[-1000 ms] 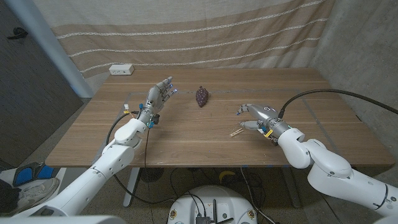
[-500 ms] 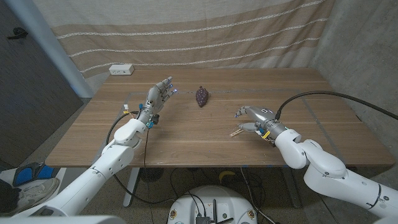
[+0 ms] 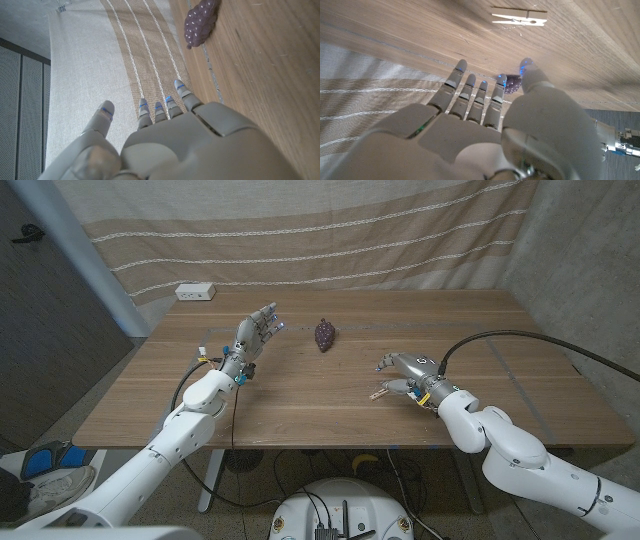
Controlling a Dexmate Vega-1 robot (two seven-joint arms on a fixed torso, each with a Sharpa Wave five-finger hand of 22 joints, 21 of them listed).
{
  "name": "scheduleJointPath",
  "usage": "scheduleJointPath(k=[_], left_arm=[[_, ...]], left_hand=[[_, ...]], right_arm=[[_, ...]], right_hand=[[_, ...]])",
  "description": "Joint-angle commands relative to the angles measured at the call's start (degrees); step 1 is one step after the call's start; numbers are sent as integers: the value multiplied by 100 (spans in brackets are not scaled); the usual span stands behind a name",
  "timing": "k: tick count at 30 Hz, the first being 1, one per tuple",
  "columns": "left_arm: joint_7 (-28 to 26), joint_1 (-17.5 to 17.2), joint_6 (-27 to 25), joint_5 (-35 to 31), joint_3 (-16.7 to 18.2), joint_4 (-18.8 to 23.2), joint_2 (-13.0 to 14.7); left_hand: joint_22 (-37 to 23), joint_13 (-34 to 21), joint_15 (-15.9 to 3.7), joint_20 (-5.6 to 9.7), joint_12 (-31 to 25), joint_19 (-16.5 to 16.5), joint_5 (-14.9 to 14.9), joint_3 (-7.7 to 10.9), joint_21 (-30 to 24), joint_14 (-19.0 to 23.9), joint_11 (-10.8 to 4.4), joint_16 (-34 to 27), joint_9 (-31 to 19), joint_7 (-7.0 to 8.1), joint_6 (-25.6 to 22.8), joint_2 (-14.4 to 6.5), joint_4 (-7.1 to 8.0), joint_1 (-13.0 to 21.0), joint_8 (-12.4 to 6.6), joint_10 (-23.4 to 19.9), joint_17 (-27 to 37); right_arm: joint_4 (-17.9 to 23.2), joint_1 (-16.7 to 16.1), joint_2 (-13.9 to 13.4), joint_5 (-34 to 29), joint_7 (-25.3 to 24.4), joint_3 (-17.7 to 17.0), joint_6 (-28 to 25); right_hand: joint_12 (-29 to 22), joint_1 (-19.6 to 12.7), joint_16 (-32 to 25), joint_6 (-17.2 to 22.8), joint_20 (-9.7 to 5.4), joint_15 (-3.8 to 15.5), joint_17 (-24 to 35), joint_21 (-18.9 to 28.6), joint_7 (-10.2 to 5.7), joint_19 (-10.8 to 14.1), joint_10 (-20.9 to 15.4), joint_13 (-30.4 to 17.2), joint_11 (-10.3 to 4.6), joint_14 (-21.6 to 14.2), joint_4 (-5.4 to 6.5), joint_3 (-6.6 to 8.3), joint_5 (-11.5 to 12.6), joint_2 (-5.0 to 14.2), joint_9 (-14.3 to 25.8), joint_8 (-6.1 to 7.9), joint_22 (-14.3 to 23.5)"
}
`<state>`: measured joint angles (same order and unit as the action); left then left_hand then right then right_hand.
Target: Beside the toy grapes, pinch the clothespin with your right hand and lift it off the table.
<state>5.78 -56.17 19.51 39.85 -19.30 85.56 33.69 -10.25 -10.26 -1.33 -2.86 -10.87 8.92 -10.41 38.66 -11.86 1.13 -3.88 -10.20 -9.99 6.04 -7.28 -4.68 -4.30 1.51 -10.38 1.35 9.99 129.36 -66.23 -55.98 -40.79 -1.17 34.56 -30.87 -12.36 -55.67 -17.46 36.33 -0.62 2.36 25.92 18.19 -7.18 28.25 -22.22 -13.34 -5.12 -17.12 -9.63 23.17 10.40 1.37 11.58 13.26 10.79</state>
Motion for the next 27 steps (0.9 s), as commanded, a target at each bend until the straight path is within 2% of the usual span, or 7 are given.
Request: scheduleJointPath(k=[1, 8, 11, 27], left_arm=[[2, 20, -12, -2, -14, -15, -8], [25, 12, 10, -1, -15, -8, -5], [51, 16, 4, 21, -16, -7, -6], [24, -22, -4, -2, -17, 77, 22]], left_hand=[[-34, -15, -12, -28, -47, -9, 0, -5, -6, 3, 17, -31, -18, 19, -60, -141, 7, -58, -36, -21, 29], [-34, -15, -20, -25, -47, -5, -1, -11, -7, 3, -2, -31, -18, 22, -62, -135, 13, -65, -33, -21, 29], [-34, -15, -11, -20, -44, -9, 1, -23, -6, -5, 14, -29, -18, 26, -62, -120, 17, -76, -31, -14, 31], [-34, -16, -19, -29, -44, -6, 2, -68, -6, -13, -5, -30, -17, 31, -78, -66, 36, -110, -28, -14, 34]], right_arm=[[-122, 68, 90, -172, 145, 117, -18], [-137, 87, 91, -179, 278, 139, -13], [-152, 103, 219, -349, 296, 221, -229], [-345, 111, 261, -558, 249, 337, -220]], right_hand=[[-22, -83, -32, 56, -16, 648, 11, 12, 3, 44, -30, -10, -20, -38, -17, 1, 0, -38, 22, 40, 13], [-23, -98, -35, 48, -7, 630, 15, 9, 9, 41, -42, -10, 0, -29, -11, -17, -1, -39, 23, 32, 13], [-22, -97, -36, 47, -4, 615, 15, 8, 10, 41, -42, -10, 0, -26, -7, -28, -3, -45, 23, 30, 13], [-20, -242, -61, 82, -65, 716, 25, 8, -41, 53, -57, -13, -58, -42, -28, -23, 11, 8, 24, 32, 14]])
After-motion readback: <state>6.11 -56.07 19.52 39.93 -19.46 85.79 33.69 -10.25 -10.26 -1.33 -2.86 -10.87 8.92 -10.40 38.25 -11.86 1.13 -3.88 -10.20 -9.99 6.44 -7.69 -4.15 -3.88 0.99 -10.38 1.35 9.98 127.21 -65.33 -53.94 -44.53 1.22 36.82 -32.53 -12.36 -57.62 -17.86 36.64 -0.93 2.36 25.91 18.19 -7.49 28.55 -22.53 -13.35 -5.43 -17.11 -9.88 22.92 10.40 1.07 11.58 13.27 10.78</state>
